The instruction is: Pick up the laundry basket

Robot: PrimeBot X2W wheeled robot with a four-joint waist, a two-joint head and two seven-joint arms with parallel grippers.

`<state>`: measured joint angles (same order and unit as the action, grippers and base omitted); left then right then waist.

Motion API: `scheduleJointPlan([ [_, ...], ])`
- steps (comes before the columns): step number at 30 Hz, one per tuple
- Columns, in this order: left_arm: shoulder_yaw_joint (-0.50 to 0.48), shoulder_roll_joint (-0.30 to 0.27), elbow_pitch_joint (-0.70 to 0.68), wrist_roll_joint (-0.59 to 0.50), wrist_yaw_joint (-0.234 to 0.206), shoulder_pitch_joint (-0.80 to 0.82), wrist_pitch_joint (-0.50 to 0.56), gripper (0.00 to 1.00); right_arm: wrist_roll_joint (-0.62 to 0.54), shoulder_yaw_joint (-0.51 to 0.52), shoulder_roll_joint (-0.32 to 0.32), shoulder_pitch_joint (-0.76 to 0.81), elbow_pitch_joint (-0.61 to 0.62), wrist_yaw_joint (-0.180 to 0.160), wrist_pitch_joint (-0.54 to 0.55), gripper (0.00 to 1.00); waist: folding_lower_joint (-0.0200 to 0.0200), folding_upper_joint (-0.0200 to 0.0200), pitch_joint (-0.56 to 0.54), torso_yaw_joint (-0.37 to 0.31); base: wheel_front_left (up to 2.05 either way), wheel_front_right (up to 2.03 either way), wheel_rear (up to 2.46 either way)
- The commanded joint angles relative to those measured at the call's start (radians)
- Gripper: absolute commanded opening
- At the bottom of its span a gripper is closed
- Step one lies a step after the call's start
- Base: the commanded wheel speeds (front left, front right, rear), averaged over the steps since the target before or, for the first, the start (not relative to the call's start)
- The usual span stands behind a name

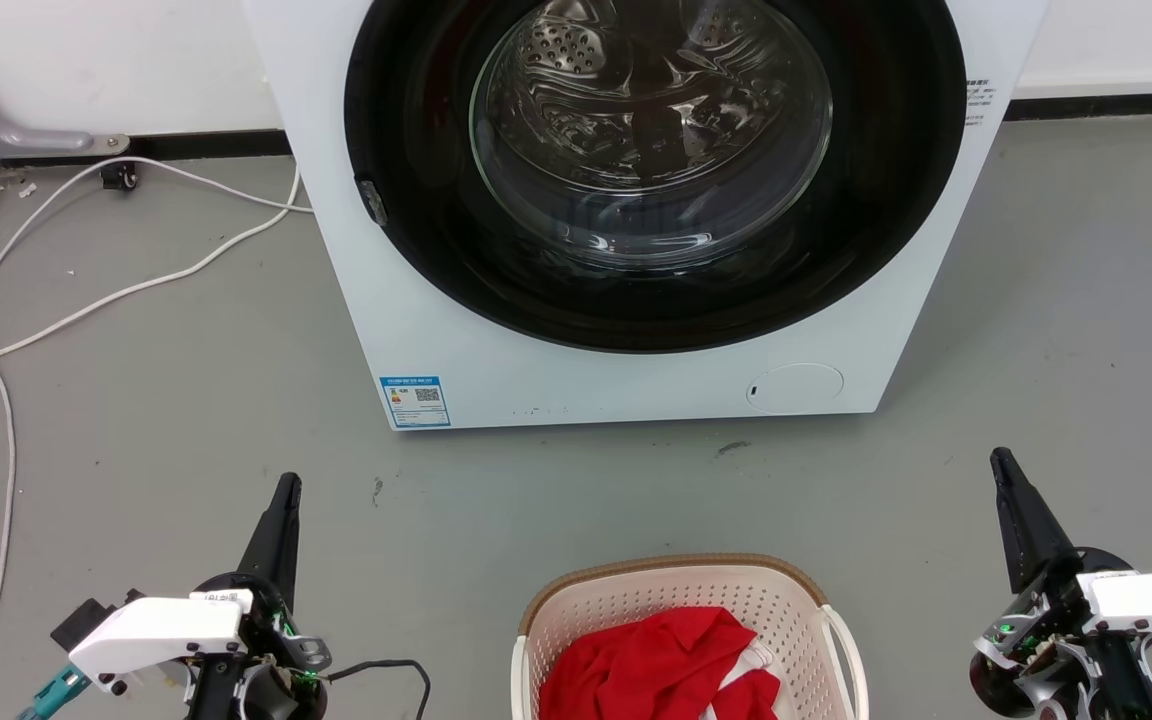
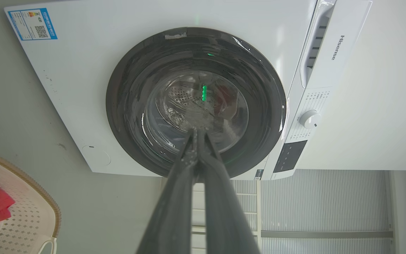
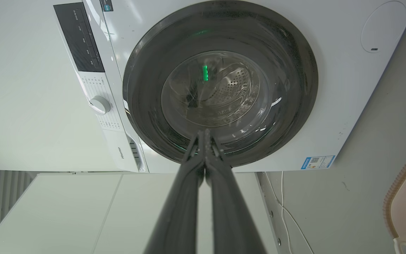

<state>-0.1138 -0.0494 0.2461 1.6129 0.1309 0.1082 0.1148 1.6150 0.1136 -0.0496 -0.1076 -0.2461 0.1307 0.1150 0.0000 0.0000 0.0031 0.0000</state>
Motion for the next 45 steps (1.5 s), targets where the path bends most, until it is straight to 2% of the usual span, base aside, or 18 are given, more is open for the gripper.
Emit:
scheduleJointPlan([
  [1,-0.001,-0.002,-0.001,-0.001,0.002,0.003,0.001,0.0,-0.005,-0.001,-0.001,-0.004,0.001,0.0,0.0,0.0,0.0,0.0,0.0,0.0,0.0,0.0,0.0],
  [2,-0.001,-0.002,-0.001,-0.001,0.002,0.003,0.001,0.0,-0.005,-0.001,-0.001,-0.004,0.001,0.0,0.0,0.0,0.0,0.0,0.0,0.0,0.0,0.0,0.0],
  [3,0.0,0.001,0.002,0.0,0.0,-0.001,-0.001,1.0,0.0,0.0,0.0,0.001,-0.002,0.0,-0.001,1.0,0.0,0.0,0.0,0.0,0.0,0.0,0.0],
  [9,0.005,0.005,0.022,-0.003,0.0,-0.026,-0.012,1.0,-0.008,-0.006,0.003,0.029,-0.025,0.0,-0.011,1.0,0.0,0.0,0.0,0.0,0.0,0.0,0.0],
  [11,0.001,0.004,-0.007,-0.06,0.0,-0.031,-0.042,1.0,-0.089,-0.012,0.003,0.033,0.004,0.0,-0.042,1.0,0.0,0.0,0.001,0.0,0.0,0.0,0.0],
  [18,0.001,0.004,-0.042,-0.19,-0.003,-0.035,-0.075,1.0,-0.25,-0.022,0.002,0.04,0.057,0.0,-0.075,1.0,0.0,0.0,0.003,0.002,0.0,0.0,0.0],
  [45,0.061,0.001,-0.123,-0.706,-0.076,-0.074,-0.182,1.0,-0.855,-0.088,0.0,0.083,0.167,0.0,-0.182,1.0,0.0,0.0,0.003,0.006,0.0,0.0,0.0],
])
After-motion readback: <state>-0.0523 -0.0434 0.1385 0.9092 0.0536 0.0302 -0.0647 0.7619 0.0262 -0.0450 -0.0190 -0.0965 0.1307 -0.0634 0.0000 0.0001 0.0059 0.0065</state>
